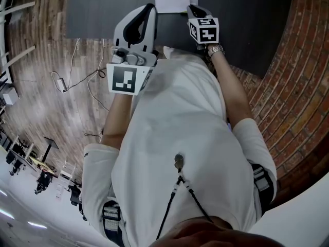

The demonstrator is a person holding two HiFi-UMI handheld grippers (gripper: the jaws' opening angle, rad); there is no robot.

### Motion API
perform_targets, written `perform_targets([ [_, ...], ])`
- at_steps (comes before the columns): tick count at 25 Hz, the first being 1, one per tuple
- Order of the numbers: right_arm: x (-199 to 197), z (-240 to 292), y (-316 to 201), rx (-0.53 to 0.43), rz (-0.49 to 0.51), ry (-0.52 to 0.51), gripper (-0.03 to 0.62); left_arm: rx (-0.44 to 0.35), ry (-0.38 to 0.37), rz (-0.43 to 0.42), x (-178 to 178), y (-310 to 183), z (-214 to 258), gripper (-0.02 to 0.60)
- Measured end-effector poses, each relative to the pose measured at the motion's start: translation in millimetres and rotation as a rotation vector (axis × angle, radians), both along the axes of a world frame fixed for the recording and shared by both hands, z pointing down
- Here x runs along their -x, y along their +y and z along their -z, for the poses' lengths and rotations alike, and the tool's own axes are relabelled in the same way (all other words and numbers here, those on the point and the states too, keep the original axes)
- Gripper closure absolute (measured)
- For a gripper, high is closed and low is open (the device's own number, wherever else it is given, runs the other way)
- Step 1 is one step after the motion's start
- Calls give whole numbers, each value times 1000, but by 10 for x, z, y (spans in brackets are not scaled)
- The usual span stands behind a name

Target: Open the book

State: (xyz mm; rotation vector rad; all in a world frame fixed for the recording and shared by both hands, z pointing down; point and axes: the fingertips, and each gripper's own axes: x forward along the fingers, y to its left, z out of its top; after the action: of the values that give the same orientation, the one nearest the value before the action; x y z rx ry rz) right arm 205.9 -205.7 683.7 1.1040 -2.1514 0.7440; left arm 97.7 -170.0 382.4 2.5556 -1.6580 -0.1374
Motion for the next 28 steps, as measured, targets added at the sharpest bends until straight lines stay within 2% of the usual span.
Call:
perform_targets([
  [6, -181, -11, -17, 9, -40, -6, 546, -3, -4, -15, -115, 13, 14, 558],
  [9, -267, -24, -34, 17, -59, -6, 546, 1, -42, -52, -174, 32, -29, 558],
  [13, -413, -94, -28, 31, -88, -10, 546, -3, -18, -40, -237, -5, -2, 558],
  [22, -584, -186, -61, 84, -169, -48, 546, 8, -54, -63, -244, -48, -35, 559],
  [28, -786, -239, -127, 87, -209, -26, 546, 4, -58, -71, -316, -95, -62, 558],
])
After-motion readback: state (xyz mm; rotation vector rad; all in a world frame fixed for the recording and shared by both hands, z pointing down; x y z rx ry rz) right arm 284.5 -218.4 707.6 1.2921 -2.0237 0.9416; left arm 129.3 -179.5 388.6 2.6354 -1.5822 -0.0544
